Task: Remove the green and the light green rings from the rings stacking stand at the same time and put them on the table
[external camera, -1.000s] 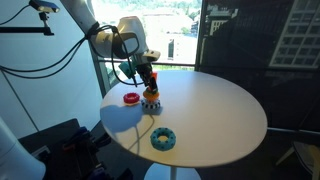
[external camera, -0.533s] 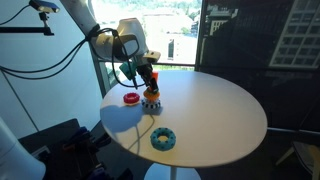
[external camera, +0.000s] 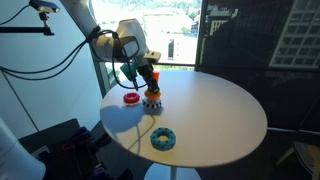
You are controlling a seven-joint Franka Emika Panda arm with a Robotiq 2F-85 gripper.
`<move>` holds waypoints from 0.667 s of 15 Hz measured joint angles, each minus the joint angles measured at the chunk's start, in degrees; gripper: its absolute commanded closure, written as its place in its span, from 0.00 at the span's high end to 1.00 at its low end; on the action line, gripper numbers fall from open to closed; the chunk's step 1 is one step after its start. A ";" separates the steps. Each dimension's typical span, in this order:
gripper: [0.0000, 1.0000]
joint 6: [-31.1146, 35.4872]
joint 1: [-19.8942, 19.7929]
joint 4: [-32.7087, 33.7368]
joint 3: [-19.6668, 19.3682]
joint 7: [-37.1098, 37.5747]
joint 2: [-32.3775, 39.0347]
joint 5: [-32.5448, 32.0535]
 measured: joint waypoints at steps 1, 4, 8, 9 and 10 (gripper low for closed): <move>0.49 0.13 0.20 -0.02 -0.16 0.13 -0.03 0.00; 0.49 0.23 0.94 -0.17 -0.68 0.47 -0.56 0.00; 0.49 0.23 1.79 -1.03 -1.01 0.87 -2.54 0.00; 0.49 0.23 1.99 -1.36 -1.06 0.94 -3.20 -0.01; 0.49 0.23 2.20 -1.66 -1.13 1.09 -3.85 -0.07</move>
